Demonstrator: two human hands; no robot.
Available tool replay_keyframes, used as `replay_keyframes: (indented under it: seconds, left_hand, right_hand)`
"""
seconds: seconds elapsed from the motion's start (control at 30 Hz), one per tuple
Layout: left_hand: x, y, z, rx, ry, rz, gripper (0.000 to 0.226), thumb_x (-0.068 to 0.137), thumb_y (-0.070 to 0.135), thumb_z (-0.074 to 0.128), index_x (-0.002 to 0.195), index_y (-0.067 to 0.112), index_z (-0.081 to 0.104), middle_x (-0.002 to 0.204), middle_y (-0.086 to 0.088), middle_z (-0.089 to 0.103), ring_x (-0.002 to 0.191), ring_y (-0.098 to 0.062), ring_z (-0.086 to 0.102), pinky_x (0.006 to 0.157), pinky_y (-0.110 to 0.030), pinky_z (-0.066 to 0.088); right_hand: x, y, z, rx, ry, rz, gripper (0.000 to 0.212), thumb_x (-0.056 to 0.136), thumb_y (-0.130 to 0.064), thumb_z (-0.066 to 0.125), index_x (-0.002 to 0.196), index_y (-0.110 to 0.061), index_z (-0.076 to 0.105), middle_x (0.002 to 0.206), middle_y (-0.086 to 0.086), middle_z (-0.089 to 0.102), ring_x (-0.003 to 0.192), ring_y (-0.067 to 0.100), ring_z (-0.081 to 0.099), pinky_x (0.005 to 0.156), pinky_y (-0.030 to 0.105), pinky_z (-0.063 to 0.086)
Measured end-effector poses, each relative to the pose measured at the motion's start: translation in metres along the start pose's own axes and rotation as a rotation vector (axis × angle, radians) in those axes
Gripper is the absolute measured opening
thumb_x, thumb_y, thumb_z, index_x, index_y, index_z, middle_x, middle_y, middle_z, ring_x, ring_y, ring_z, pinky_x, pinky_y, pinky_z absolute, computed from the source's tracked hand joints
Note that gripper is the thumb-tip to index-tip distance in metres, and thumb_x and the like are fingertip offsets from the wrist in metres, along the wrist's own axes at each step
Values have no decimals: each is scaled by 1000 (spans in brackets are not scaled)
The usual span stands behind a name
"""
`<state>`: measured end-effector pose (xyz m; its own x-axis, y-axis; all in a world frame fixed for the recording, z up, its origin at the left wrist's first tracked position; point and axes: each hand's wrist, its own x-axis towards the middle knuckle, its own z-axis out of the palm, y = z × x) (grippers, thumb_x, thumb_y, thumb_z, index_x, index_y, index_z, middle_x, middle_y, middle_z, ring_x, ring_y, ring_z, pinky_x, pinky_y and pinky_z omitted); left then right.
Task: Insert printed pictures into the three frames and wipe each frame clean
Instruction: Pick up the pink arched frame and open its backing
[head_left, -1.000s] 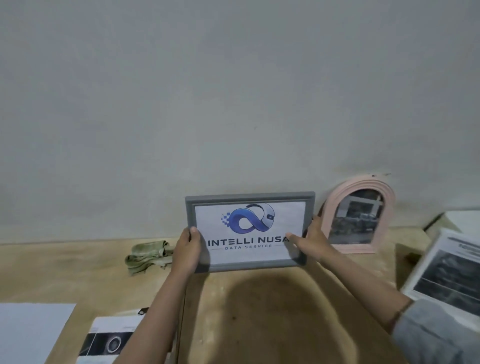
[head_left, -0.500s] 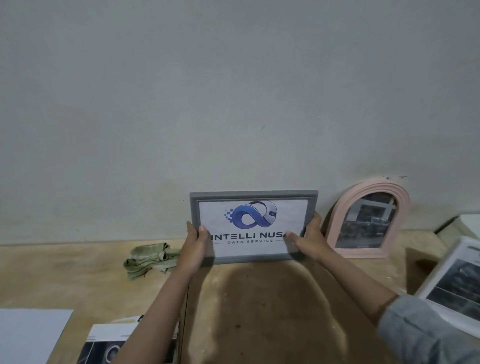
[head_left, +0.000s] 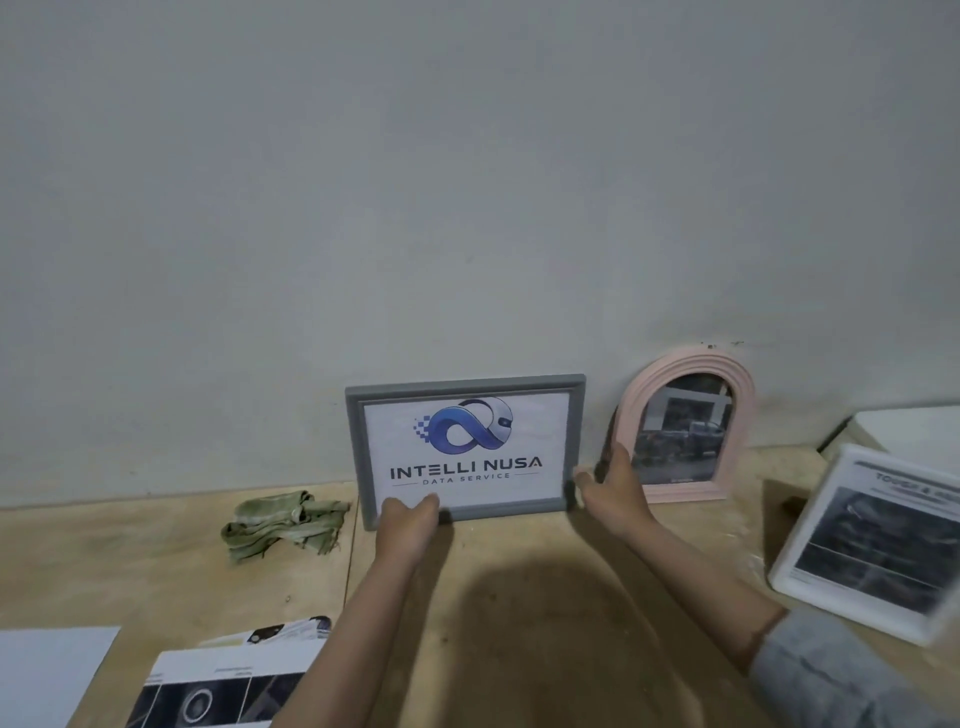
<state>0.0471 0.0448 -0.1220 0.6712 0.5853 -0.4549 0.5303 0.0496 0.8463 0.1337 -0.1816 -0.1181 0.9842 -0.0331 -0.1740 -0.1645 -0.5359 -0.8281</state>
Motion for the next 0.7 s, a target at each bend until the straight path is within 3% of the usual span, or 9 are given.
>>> replay_keyframes:
  seconds: [0.03, 0.17, 0.23, 0.33, 0.47, 0.53, 0.6, 0.7]
  left_hand:
    - [-7, 3, 11, 10, -28, 0, 39, 87, 18, 58, 119, -1, 48, 110, -12, 56, 99, -28, 52, 84, -31, 43]
    - [-29, 18, 58, 60, -132, 44, 20, 86, 20, 58, 90, 3, 50, 90, -10, 58, 81, -23, 53, 69, -29, 40]
    - [-44, 31, 83, 79, -172, 76, 18, 86, 21, 57, 83, 4, 52, 87, -13, 58, 82, -25, 55, 70, -31, 41]
    - [-64, 51, 121, 99, -229, 94, 45, 88, 27, 57, 118, -6, 53, 122, -25, 57, 112, -35, 54, 93, -38, 43]
    - [-84, 78, 171, 113, -249, 172, 19, 92, 25, 54, 103, 10, 54, 115, -17, 59, 86, -21, 54, 82, -36, 45]
    - [-90, 89, 195, 135, -258, 214, 41, 92, 25, 54, 128, 7, 46, 132, -12, 54, 108, -25, 54, 92, -35, 45]
    - [-90, 97, 216, 150, -258, 242, 63, 92, 26, 54, 147, 11, 26, 151, -10, 34, 133, -29, 39, 108, -39, 36]
    - [-92, 108, 241, 185, -246, 248, 71, 92, 26, 56, 150, 14, 16, 156, -8, 24, 140, -29, 29, 111, -40, 31]
  right_hand:
    - [-2, 6, -10, -1, 19, 2, 54, 91, -21, 59, 135, -7, 31, 131, 7, 46, 122, 27, 45, 96, 39, 46]
    - [-1, 25, -47, 62, 105, 57, 68, 92, -20, 59, 148, -11, 20, 145, 8, 39, 130, 32, 41, 105, 44, 39]
    - [4, 31, -67, 75, 162, 65, 68, 91, -21, 59, 147, -10, 22, 146, 11, 38, 132, 32, 39, 106, 45, 38]
    - [19, 45, -93, 105, 217, 84, 66, 89, -24, 60, 144, -10, 27, 145, 11, 39, 131, 31, 39, 106, 47, 38]
    - [40, 58, -126, 138, 231, 88, 60, 90, -25, 58, 142, -14, 28, 144, 9, 37, 128, 32, 43, 105, 48, 41]
    - [53, 62, -140, 128, 221, 94, 67, 92, -23, 57, 147, -13, 20, 150, 8, 27, 133, 32, 36, 109, 42, 35]
    - [66, 68, -148, 125, 206, 106, 71, 93, -23, 57, 149, -12, 14, 153, 7, 21, 137, 32, 30, 110, 39, 30]
    - [84, 80, -151, 119, 167, 79, 76, 90, -26, 60, 149, -17, 13, 153, 6, 22, 138, 30, 29, 112, 42, 30]
